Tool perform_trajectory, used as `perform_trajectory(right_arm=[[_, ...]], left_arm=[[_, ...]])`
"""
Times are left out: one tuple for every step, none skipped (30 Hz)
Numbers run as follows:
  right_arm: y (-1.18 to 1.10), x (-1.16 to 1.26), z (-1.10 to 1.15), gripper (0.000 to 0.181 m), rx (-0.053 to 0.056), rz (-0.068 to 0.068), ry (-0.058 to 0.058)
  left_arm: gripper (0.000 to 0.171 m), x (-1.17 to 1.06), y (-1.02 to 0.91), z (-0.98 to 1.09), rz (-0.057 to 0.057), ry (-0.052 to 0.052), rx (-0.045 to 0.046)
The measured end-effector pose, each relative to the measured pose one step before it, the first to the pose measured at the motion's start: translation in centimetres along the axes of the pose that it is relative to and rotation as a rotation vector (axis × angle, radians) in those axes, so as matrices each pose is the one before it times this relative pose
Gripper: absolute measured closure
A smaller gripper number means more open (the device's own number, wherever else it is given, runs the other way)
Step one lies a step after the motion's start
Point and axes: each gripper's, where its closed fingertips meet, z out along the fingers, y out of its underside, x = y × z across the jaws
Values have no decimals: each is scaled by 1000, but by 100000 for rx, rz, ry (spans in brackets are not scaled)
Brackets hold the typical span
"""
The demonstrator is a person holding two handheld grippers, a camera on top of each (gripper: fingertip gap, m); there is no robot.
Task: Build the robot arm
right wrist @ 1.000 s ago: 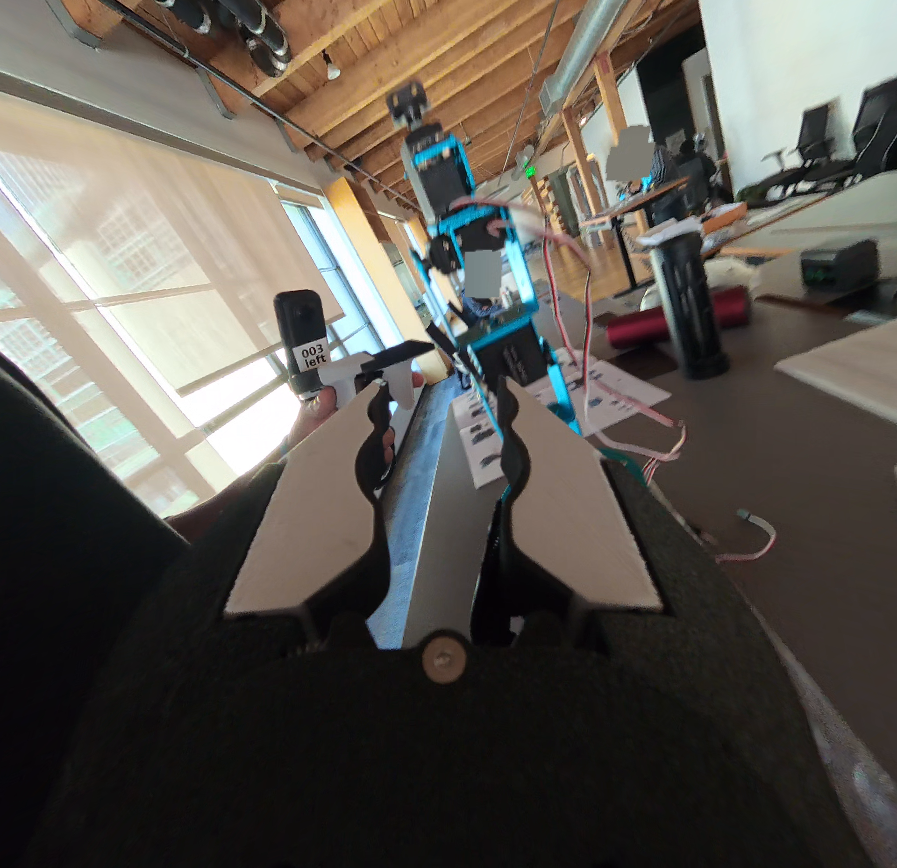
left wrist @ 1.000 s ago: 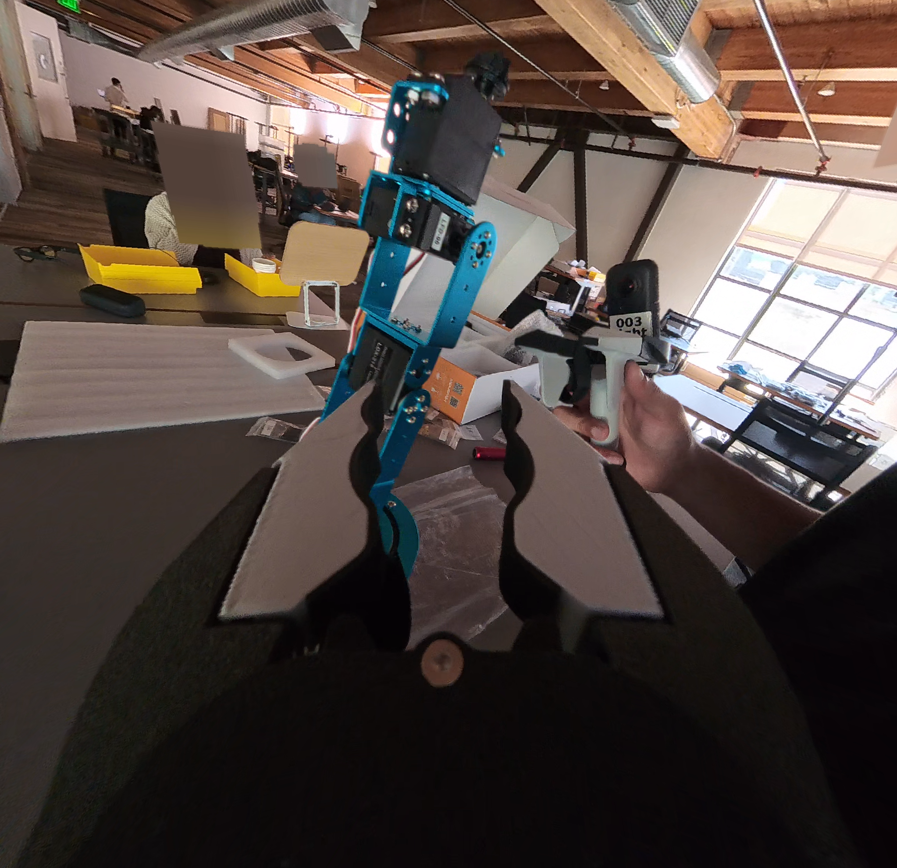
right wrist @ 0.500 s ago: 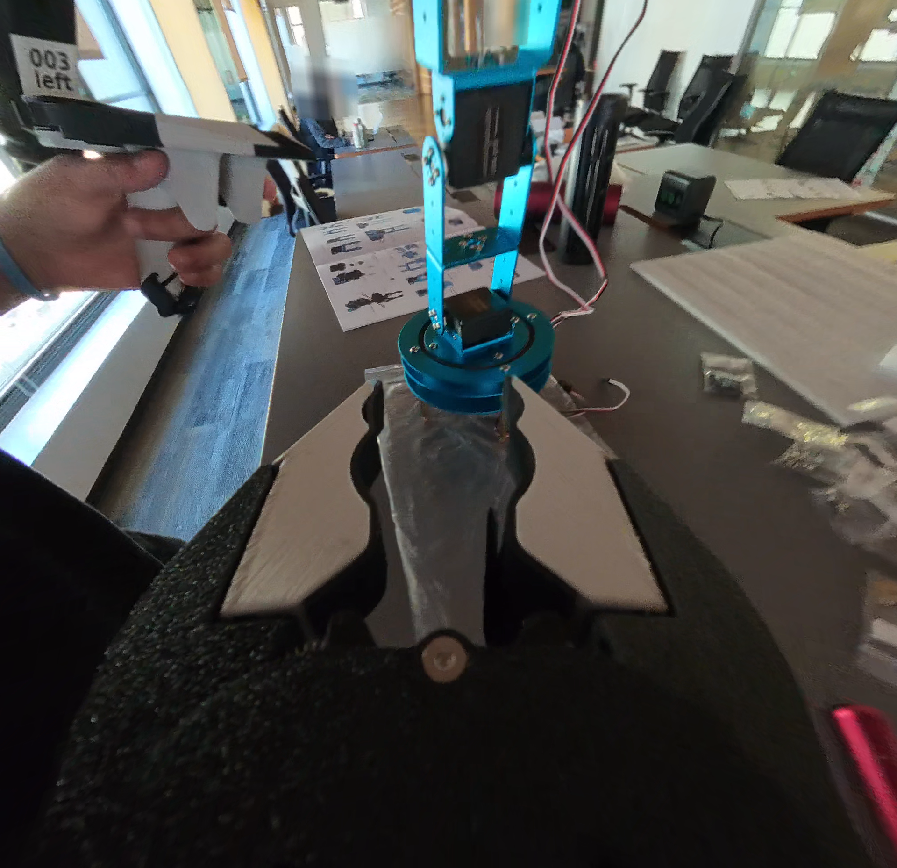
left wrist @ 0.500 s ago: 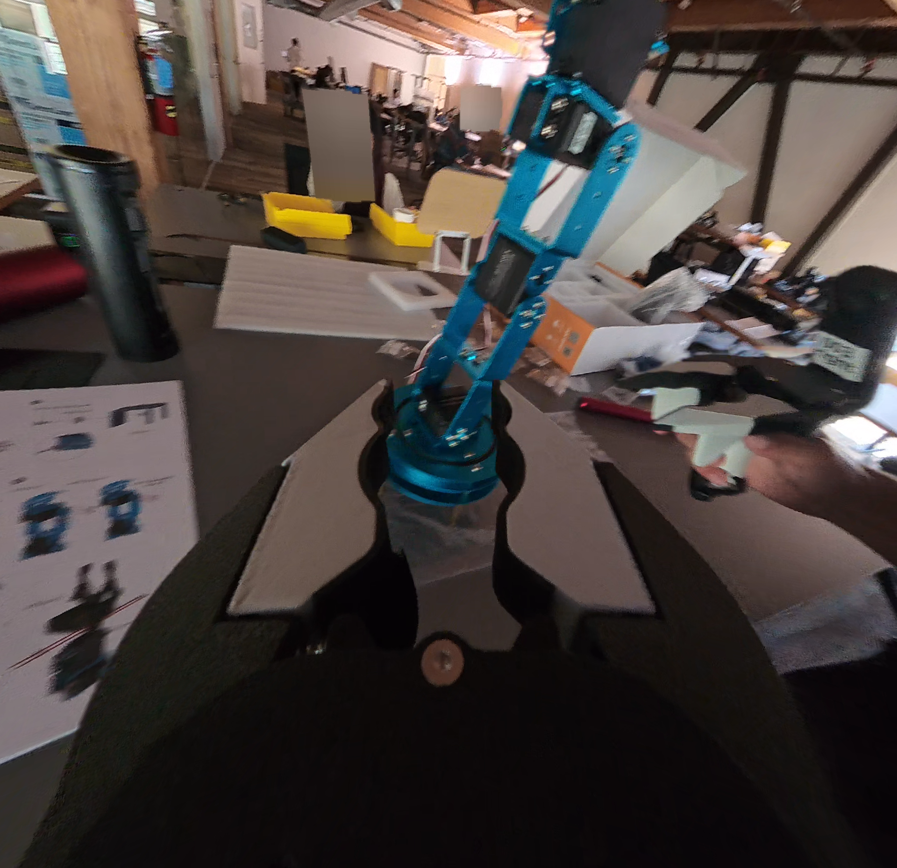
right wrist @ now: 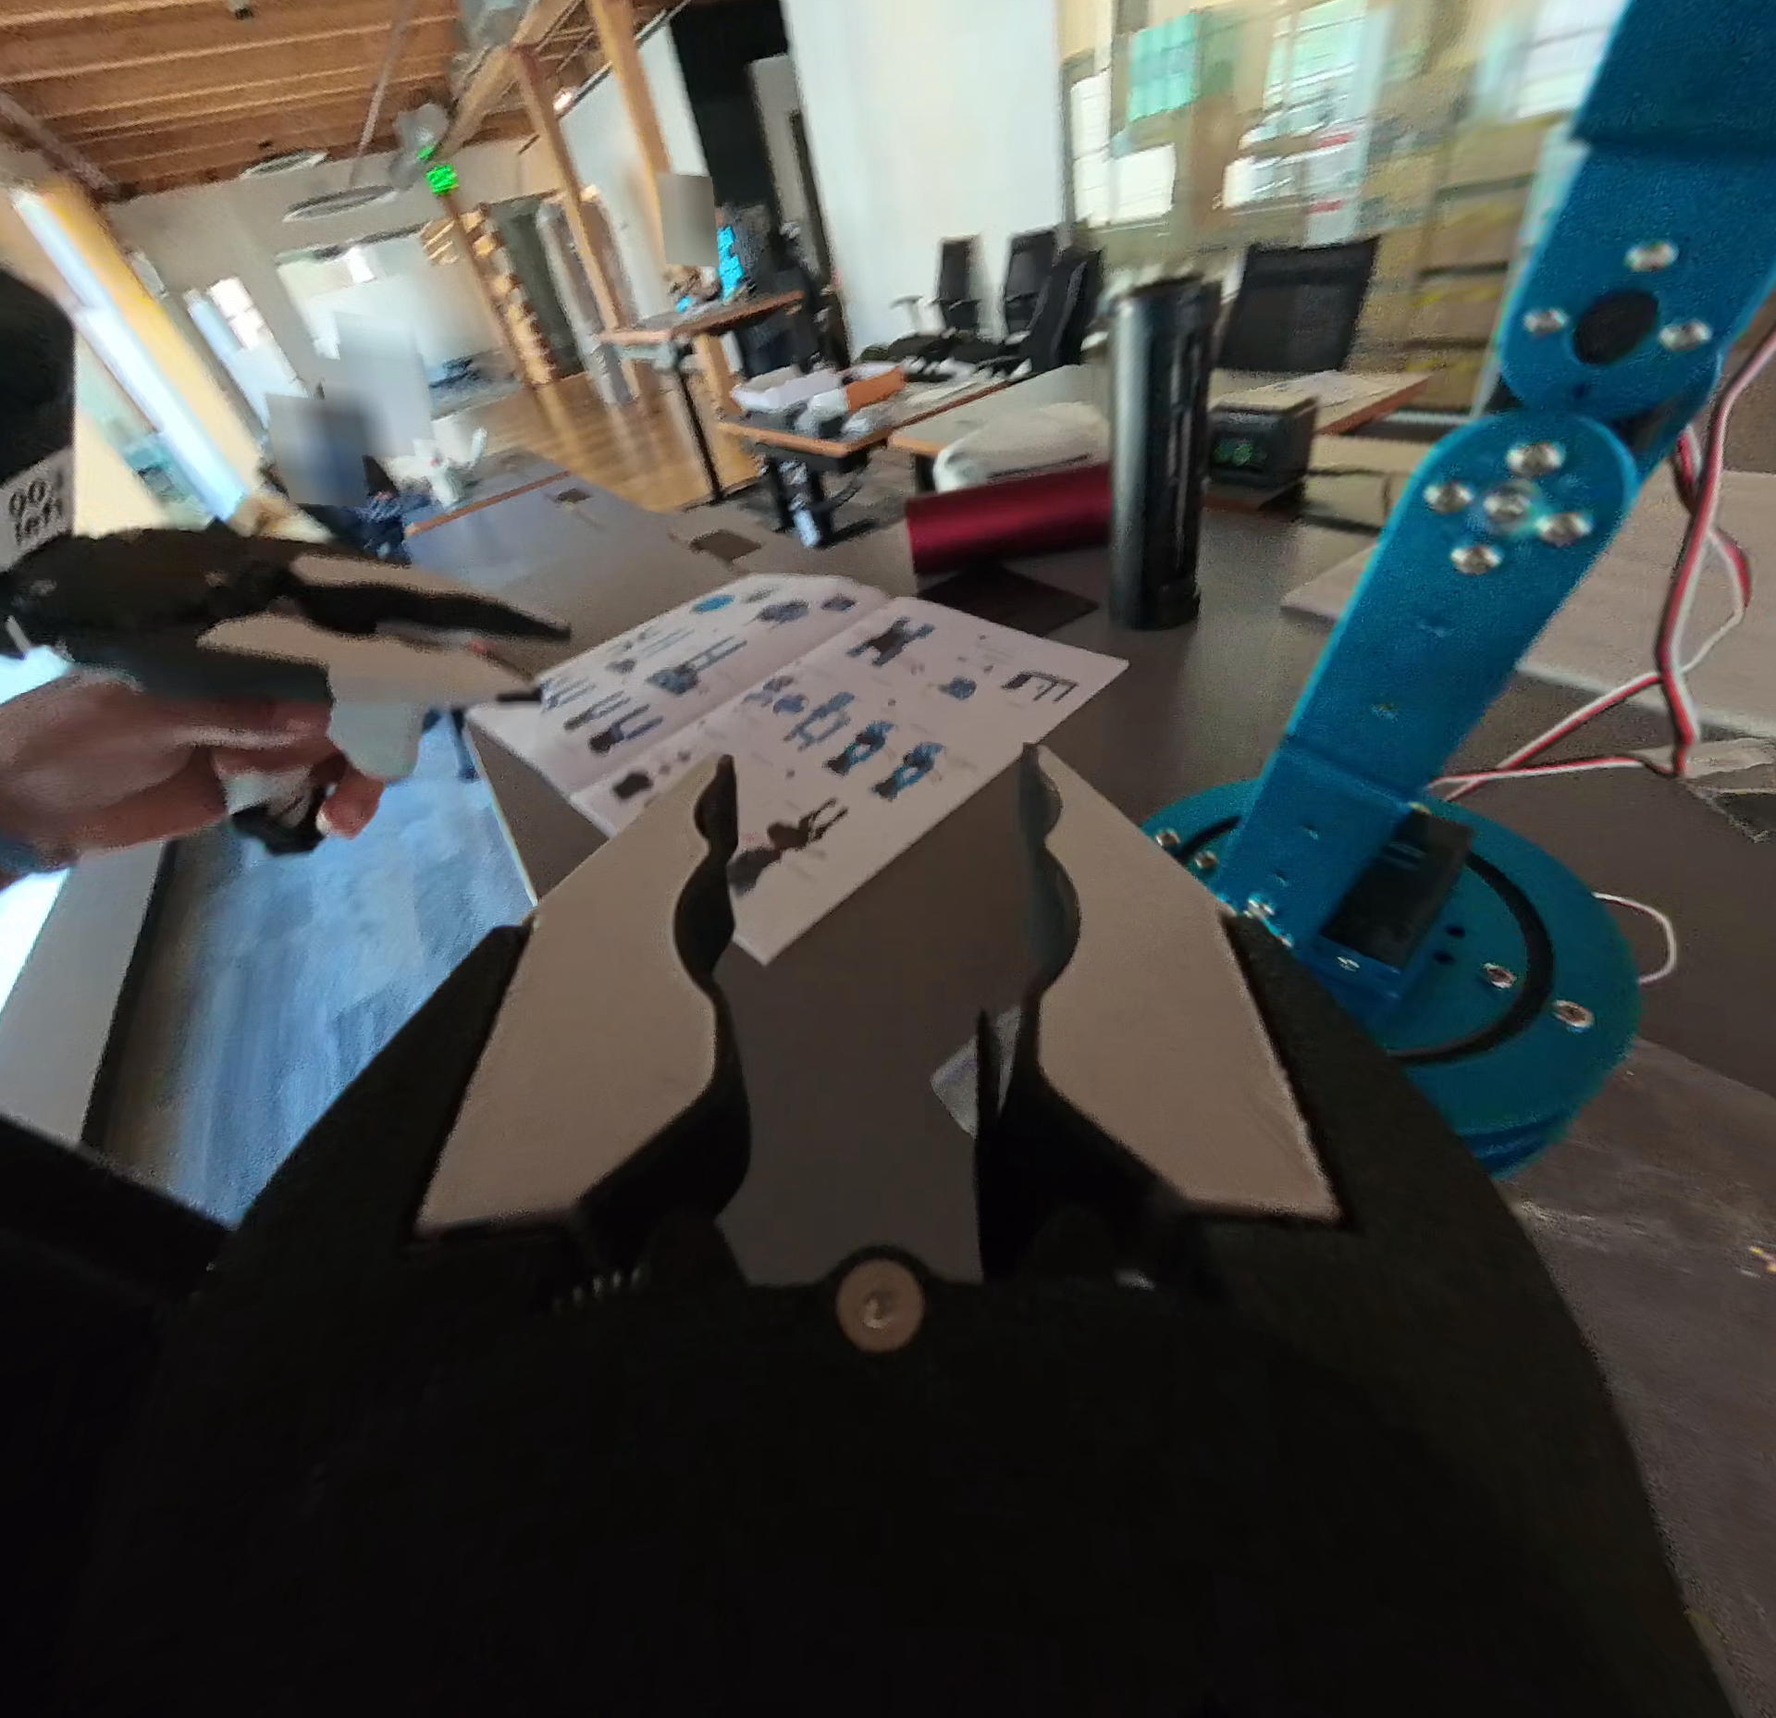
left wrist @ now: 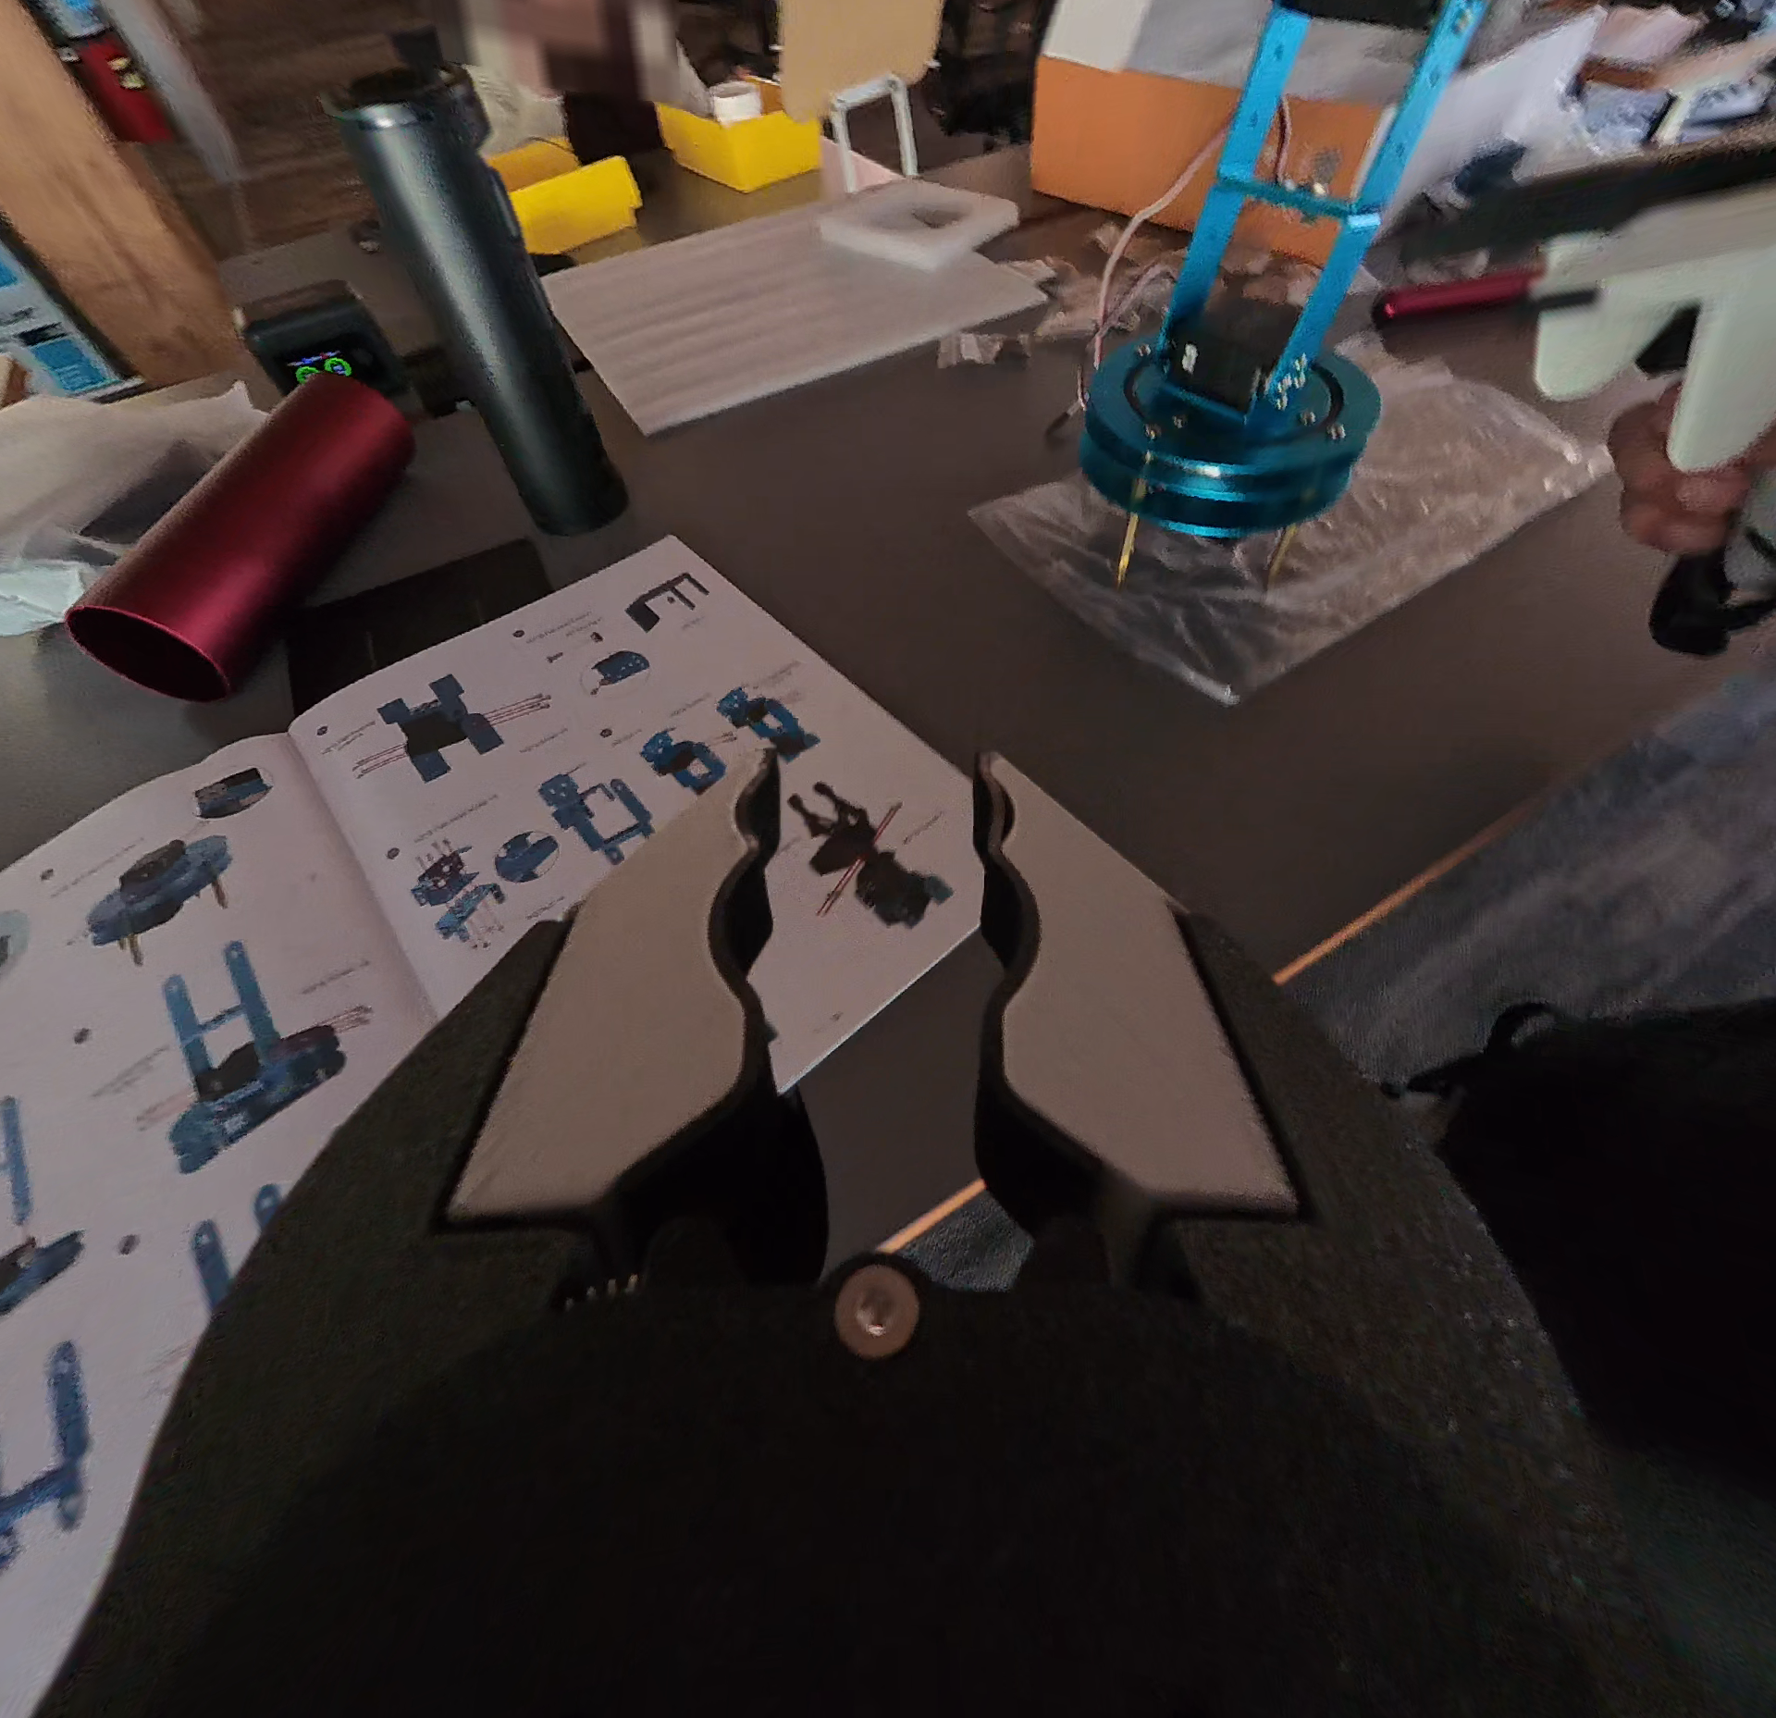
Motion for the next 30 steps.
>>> perform_trajectory(right_arm=[[-543, -583, 425, 125, 3591, 1307, 3436], [-501, -671, 233, 127, 3462, 1958, 2184], [-357, -542, 76, 128, 2101, 1892, 2279], [-326, -227, -105, 128, 1363, 1194, 3630], [-363, -65, -292, 128, 1239, 82, 3867], [-466, 103, -463, 129, 1304, -394, 3573], [-582, 332, -597, 129, 1417, 678, 3670], [-690, 412, -688, 129, 1493, 1781, 2940], [-846, 365, -771, 129, 2186, 1974, 1682], [-948, 446, -803, 129, 2781, 1969, 1640], [-961, 514, -809, 129, 2806, 1742, 1838], [-866, 499, -754, 129, 2168, 1036, 1648], [-755, 469, -712, 129, 1410, 311, 1707], [-600, 471, -634, 130, 691, -482, 2011], [-449, 408, -528, 130, 27, -1120, 1790], [-463, 282, -379, 130, -33, -1702, 712], [-560, 154, -177, 130, -69, -2503, -659], [-661, 106, 41, 130, -800, -3398, -2114], [-829, 236, 215, 130, -1426, -3768, -2857], [-1102, 319, 318, 129, -163, -3594, -3788], [-1309, 318, 421, 125, 1770, -3334, -5278], [-1156, 589, 545, 122, 1986, -2742, -5543], [-661, 917, 702, 117, 156, -2203, -5094], [-207, 1039, 780, 109, -1192, -1385, -5521], [45, 1116, 796, 102, -1499, -221, -5498], [188, 998, 757, 95, -1693, -153, -5754], [275, 851, 598, 87, -1573, -417, -6062], [177, 794, 356, 86, -218, 414, -5941], [-59, 776, 187, 85, 1305, 1700, -5360], [-268, 328, 61, 85, 2688, 1704, -6787]], left_arm=[[132, -522, 435, -473, 2074, 2754, -719], [132, -487, 445, -420, 1331, 2291, -746], [132, -407, 419, -385, 285, 2292, -908], [132, -223, 311, -346, -494, 3000, -630], [132, -97, 151, -328, -760, 3232, 133], [132, -60, 29, -299, -519, 2919, 699], [133, -52, 13, -274, 85, 2471, 639], [133, -81, 31, -241, 756, 1890, 402], [133, -117, 29, -202, 1236, 1194, 249], [133, -152, 42, -181, 1442, 674, -52], [133, -103, 26, -184, 1453, 583, -385], [133, -48, -28, -194, 1391, 675, -349], [133, 7, -95, -202, 1216, 721, 3], [134, 50, -119, -199, 846, 892, 210], [134, 92, -75, -154, 435, 1131, 35], [134, 107, 9, -109, 255, 1112, -431], [135, 77, 55, -72, 451, 712, -927], [135, 44, 83, -49, 805, 270, -1328], [135, 78, 69, -15, 997, 196, -1616], [135, 172, 0, 16, 880, 519, -1590], [135, 253, -93, 49, 557, 890, -1459], [135, 334, -133, 131, 340, 1129, -1586], [135, 425, -170, 178, 415, 1271, -1844], [135, 490, -203, 232, 727, 1178, -2005], [135, 528, -248, 290, 1063, 957, -2007], [135, 576, -293, 352, 1175, 844, -1949], [135, 605, -320, 410, 992, 737, -1957], [135, 602, -360, 486, 637, 472, -1818], [135, 623, -391, 561, 173, 261, -1489], [135, 645, -411, 615, -315, 130, -1354]])
